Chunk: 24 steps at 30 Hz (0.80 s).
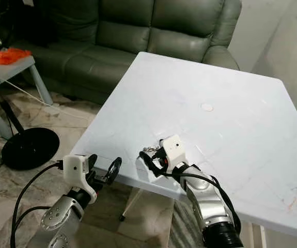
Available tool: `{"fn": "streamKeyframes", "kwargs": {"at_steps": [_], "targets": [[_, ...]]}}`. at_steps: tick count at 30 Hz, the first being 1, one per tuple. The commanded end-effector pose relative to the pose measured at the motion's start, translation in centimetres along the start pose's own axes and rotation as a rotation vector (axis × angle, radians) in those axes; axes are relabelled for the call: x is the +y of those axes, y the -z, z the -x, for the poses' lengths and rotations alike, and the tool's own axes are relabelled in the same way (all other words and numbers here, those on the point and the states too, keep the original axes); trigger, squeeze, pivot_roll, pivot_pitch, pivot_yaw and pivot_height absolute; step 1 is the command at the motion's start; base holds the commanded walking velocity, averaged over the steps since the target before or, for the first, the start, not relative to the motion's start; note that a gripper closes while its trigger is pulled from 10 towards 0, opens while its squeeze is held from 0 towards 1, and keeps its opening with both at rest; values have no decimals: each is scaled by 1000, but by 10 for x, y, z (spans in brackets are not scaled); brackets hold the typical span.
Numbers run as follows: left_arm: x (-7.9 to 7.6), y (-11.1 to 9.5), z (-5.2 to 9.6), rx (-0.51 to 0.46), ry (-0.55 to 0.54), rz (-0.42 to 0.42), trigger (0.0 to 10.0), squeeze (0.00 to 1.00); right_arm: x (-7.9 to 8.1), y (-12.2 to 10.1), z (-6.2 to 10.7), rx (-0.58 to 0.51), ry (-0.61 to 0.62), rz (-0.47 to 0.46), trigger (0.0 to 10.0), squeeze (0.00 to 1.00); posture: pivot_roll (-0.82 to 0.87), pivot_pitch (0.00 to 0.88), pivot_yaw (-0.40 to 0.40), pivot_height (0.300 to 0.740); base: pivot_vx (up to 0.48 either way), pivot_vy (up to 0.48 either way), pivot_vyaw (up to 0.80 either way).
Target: Hang keys on a hook
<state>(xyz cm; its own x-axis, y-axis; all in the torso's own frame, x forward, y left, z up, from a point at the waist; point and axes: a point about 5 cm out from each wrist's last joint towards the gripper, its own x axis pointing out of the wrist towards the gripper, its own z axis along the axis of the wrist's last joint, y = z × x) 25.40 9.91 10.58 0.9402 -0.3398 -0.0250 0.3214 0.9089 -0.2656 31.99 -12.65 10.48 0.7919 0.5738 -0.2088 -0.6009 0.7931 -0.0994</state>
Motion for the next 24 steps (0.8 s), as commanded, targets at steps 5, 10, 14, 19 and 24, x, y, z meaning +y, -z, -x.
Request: {"fn": "streamKeyframes", "kwargs": {"at_steps": [5,10,14,19,24], "targets": [[-10,11,3,55,-4,49,10000,0,1,4,2,68,-28,15,10000,0,78,171,-113,740,0,0,0],[-10,10,3,56,-11,50,10000,0,1,2,1,84,-16,35,10000,0,79,170,-115,740,0,0,0],[-8,8,2,52,-17,52,10000,0,2,0,0,99,-34,38,4510,0,79,170,-115,740,0,0,0],[-7,7,2,49,-25,59,10000,0,2,-3,1,95,-48,39,0,0,83,171,-117,740,0,0,0],[-6,6,1,48,-32,62,10000,0,2,-2,3,128,-86,31,0,0,81,176,-119,740,0,0,0]]}}
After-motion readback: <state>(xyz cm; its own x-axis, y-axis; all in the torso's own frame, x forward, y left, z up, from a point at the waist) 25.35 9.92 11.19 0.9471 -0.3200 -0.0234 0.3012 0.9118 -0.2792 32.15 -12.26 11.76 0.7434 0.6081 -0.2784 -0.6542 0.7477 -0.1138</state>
